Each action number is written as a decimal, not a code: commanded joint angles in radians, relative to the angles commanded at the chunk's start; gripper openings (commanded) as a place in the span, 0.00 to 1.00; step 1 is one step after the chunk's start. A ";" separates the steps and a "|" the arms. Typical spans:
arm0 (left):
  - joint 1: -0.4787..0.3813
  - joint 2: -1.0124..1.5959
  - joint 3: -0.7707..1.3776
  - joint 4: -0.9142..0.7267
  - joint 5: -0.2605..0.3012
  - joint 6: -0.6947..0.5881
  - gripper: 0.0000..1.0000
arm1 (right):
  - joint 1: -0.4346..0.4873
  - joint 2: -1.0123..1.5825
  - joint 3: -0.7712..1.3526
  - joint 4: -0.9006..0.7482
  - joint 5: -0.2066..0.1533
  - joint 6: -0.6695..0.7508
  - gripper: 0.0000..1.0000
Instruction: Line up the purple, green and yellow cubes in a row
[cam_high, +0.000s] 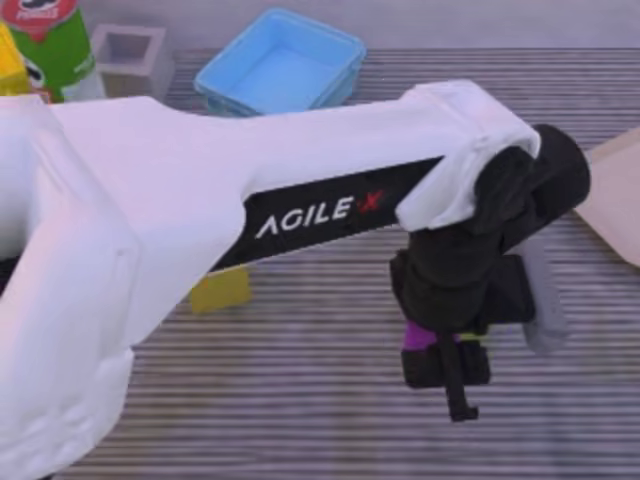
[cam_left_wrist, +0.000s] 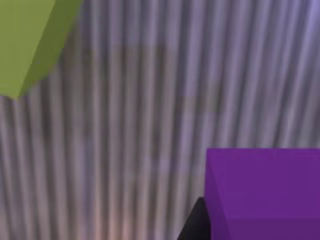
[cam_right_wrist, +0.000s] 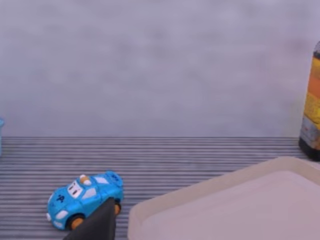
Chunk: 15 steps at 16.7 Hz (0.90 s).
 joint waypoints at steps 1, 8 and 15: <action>-0.030 0.007 0.019 -0.006 -0.001 -0.011 0.00 | 0.000 0.000 0.000 0.000 0.000 0.000 1.00; -0.055 0.009 0.031 -0.005 -0.002 -0.019 0.00 | 0.000 0.000 0.000 0.000 0.000 0.000 1.00; -0.055 0.080 -0.100 0.199 -0.002 -0.022 0.00 | 0.000 0.000 0.000 0.000 0.000 0.000 1.00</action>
